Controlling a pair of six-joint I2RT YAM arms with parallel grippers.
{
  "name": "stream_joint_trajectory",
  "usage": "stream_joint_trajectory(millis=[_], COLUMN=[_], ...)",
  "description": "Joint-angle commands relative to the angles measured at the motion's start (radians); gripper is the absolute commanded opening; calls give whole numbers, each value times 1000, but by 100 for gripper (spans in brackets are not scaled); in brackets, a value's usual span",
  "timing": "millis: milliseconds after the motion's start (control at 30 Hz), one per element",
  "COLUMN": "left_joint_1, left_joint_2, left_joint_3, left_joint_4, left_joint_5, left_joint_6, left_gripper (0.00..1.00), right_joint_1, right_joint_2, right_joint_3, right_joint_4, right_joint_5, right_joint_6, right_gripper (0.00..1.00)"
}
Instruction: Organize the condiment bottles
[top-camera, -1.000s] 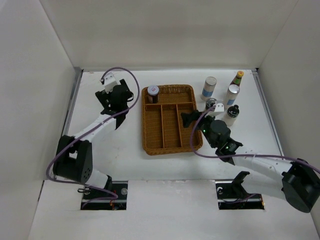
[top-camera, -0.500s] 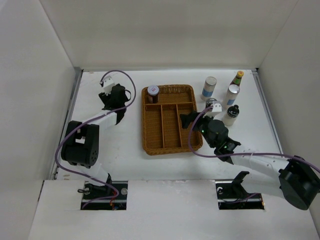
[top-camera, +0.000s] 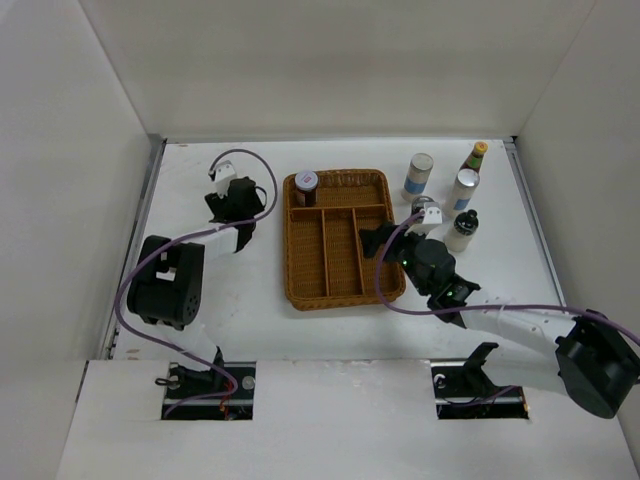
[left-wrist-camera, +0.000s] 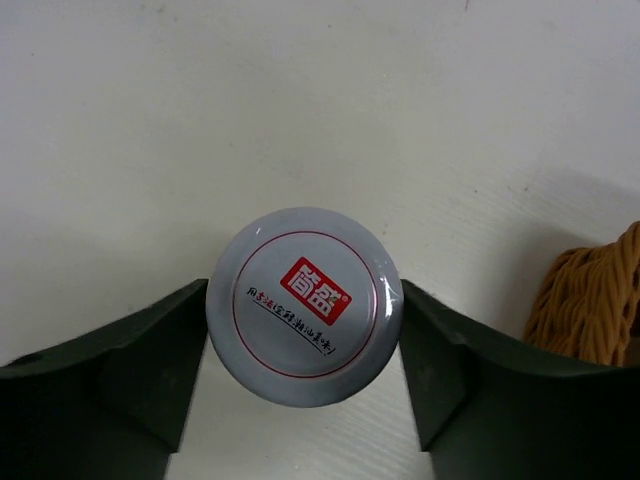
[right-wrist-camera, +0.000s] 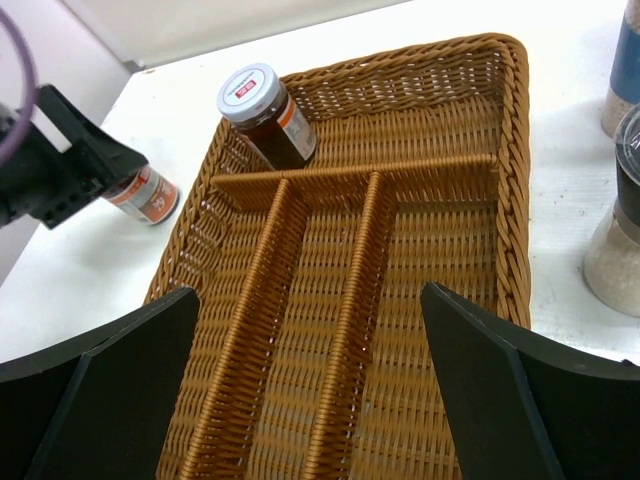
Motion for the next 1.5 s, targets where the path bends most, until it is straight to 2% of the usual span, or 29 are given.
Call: stream_joint_trajectory(millis=[0,67,133,300,433,500,667,933,1267,1400,1467], left_joint_1=[4,-7,-24,-111,-217,-269,-375,-410,-412,-412,-412], left_joint_2=[15,-11,-63,-250,-309,-273,-43,280,386,393,393], left_joint_3=[19,19,13,19,119,199,442,694,630,576,561], left_joint_4=[31,31,26,32,37,37,31,22,78,126,127], left_joint_5=[18,-2,-40,-111,-82,-36,24,30,47,47,41], left_joint_6=[-8,-2,13,88,105,108,136,162,145,143,140], left_gripper=[57,44,36,35,35,35,35,35,37,48,60], right_joint_1=[1,1,1,1,1,1,-3,-22,-57,-78,-84], right_joint_2=[-6,-7,-7,-10,-21,-30,-75,-168,-222,-225,-225], right_joint_3=[33,32,32,30,24,20,4,-29,-63,-69,-69], right_joint_4=[44,44,44,44,45,45,44,44,48,47,45], right_joint_5=[-19,-19,-19,-17,-12,-8,9,46,81,81,81], right_joint_6=[10,10,10,11,14,14,16,18,45,57,60], right_gripper=[100,100,100,100,100,100,100,100,100,100,100])
